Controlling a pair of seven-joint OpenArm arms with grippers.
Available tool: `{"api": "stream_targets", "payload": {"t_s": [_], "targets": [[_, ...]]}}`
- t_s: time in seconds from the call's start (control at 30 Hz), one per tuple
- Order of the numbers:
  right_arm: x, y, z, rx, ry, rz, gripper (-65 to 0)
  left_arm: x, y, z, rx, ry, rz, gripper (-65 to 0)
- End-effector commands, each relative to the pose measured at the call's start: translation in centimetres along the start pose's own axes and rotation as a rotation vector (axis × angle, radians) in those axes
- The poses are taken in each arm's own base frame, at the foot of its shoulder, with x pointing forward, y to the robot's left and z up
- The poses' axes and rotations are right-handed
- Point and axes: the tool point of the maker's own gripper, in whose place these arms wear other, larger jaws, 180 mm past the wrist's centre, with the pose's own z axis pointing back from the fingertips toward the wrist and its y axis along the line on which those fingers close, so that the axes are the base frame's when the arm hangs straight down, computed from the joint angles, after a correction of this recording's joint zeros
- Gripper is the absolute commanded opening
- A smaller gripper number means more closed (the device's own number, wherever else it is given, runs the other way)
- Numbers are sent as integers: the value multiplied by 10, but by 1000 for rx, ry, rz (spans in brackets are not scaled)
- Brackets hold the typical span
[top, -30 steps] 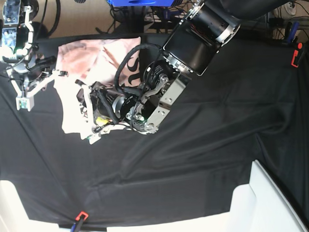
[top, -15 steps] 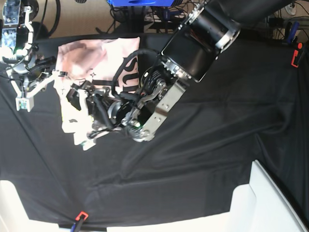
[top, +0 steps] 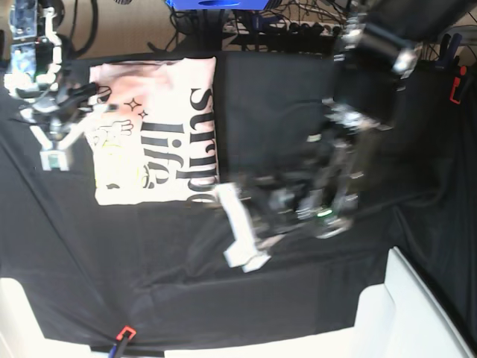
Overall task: Fold the T-shirt properly
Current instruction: 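Grasp the folded shirt's edge with the left gripper and fold it over, then release the shirt and lift the left gripper away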
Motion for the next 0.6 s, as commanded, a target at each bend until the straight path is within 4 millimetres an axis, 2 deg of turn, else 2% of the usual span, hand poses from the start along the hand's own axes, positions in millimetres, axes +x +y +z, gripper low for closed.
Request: {"api": "stream_targets", "payload": {"t_s": [0.0,0.13,0.23,0.33,0.37,0.47,0.57], "targets": [[19,2,2,1,-56,29,-650,9,6,10,2,-40,0,-650],[46,20,-2,40,-106,72,-650,-49,64,37,124,41,78,-650],[70,20,-5,38,-150,73,-649,-88,96,61,200,82,148,-650],[83,15,-17,27,-152,66,-647,-122,124,86,284,108,212,-650],[86,14,-22,24,-146,62,-647,-134,132,95,327,125,215,-650],[93,11,-36,31,-119,82,-624,-155,150,119,485,138,140,-650],[90,21,-47,102,-88,189,-511,-168,149,130,593,147,20,-650]]}}
